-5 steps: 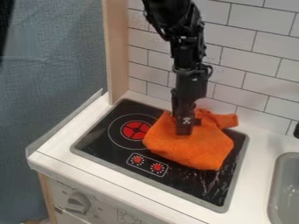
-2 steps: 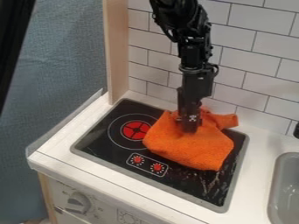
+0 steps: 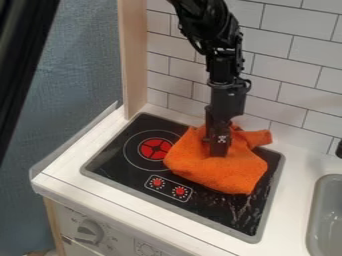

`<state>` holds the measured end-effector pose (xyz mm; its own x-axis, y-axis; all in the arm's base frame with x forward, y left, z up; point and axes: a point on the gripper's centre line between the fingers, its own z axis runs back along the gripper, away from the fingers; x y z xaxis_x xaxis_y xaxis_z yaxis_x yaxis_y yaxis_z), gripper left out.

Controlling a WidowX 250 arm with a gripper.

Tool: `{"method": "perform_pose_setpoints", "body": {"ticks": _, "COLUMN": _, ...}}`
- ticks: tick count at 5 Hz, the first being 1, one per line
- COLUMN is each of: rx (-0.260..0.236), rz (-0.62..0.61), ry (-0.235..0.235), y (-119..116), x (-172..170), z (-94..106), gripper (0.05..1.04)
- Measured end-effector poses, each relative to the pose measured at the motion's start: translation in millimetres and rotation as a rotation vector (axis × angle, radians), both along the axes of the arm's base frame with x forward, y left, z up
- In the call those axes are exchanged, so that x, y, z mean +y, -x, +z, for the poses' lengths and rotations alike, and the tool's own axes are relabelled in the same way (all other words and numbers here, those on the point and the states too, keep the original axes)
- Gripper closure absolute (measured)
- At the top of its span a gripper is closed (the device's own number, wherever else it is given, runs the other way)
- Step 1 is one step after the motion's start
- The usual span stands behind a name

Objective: Unfold the cloth from the top to the bottom

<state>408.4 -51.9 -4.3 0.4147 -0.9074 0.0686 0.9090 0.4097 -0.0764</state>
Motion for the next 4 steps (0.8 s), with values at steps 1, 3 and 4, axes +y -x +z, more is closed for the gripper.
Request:
{"method": "perform_pose_setpoints", "body": {"ticks": 1, "rx": 0.010, "rz": -0.001, "ry": -0.006, "y": -0.6, "x": 0.7, "z": -3.4, "gripper": 0.143}}
{"method": "perform_pose_setpoints", "body": {"ticks": 3, "rx": -0.002, "rz": -0.002, "ry": -0.007, "y": -2.6, "x": 0.9, "z": -3.5, "gripper": 0.721}}
{"method": "perform_pose_setpoints", "body": {"ticks": 4, "rx": -0.006, "rz": -0.001, "ry": 0.002, "y": -2.1, "x": -0.5, "z": -5.4, "gripper": 0.915}}
